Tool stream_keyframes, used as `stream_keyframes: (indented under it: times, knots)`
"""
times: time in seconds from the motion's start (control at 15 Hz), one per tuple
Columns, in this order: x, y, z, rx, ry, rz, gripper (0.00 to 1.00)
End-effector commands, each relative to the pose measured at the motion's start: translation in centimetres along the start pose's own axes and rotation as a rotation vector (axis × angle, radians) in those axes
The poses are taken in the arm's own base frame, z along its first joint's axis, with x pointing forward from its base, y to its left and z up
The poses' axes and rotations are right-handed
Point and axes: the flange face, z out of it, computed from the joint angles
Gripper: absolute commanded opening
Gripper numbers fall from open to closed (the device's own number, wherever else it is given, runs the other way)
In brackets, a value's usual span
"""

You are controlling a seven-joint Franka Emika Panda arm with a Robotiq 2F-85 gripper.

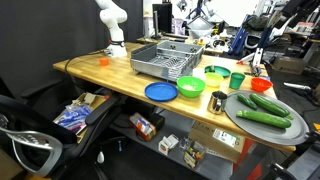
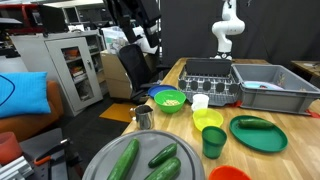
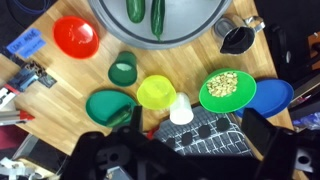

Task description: Put the yellow bowl on the drying rack.

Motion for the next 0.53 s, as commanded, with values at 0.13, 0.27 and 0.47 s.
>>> stream_keyframes:
  times: [0.13, 0.27, 0.47]
  knots:
    - [7.1, -4.4, 3.0, -0.017, 0.023, -0.200, 1.00]
    - [8.7, -6.2, 5.3, -0.011, -0.012, -0.285, 1.00]
    - [11.0, -7.7, 8.8, 0.020, -0.030, -0.357, 1.00]
